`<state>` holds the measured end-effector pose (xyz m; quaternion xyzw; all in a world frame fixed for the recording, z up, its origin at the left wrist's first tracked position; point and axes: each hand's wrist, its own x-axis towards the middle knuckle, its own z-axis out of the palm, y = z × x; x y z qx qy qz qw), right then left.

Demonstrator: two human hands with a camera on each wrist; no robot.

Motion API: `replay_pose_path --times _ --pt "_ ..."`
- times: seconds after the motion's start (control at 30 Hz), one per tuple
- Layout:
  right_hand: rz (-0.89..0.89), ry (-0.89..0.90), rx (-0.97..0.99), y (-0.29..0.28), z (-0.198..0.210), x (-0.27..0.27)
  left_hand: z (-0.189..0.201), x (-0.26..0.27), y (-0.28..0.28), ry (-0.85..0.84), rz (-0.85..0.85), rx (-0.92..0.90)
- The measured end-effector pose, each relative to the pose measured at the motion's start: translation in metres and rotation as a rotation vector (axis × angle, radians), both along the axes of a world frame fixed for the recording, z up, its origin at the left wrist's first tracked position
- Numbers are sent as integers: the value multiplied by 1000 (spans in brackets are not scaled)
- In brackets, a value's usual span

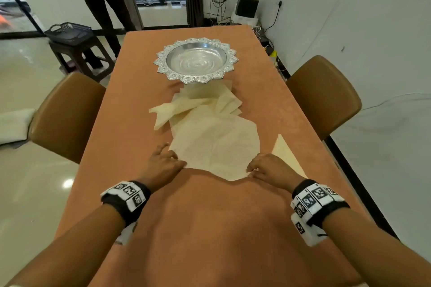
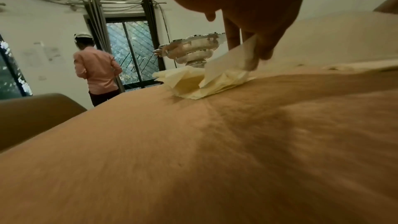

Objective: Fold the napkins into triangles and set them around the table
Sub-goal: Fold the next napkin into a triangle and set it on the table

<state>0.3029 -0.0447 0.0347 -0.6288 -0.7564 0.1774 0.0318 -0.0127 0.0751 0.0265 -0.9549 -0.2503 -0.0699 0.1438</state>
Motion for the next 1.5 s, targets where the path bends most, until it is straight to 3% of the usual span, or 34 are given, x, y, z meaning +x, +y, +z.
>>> replay_pose_path --times 0.2,0.4,0.63,0.77,0.9,0.97,1.07,1.13,1.27,1.37,1.5 --pt "-112 245 -59 -66 -16 -4 -14 -23 -78 -15 110 -173" --pt "-248 510 -64 -103 -24 -11 -19 -50 -120 -145 160 -253" --pt "-252 630 -154 -123 -29 -21 -24 -82 -156 -302 227 -493" --pt "-203 541 -292 -130 -29 -26 -24 -94 -165 -166 242 -602" --pt "27 425 -647 -134 -14 -29 -12 -93 -174 141 225 -951" --pt "-25 417 -577 -125 -9 -32 -4 -86 -172 101 240 -1034" --pt "-233 432 -184 -94 -12 -52 1 -59 -150 -96 318 -881" --pt "-300 264 -23 -68 -23 -70 -8 -35 -129 -116 371 -755" --pt "-278 -42 -127 -37 -52 -87 -36 -3 -86 53 447 -676" --pt "-209 -125 -244 -39 -68 -83 -55 -3 -69 256 433 -770" --pt "-161 -140 -252 -45 -72 -73 -69 -22 -62 264 459 -813"
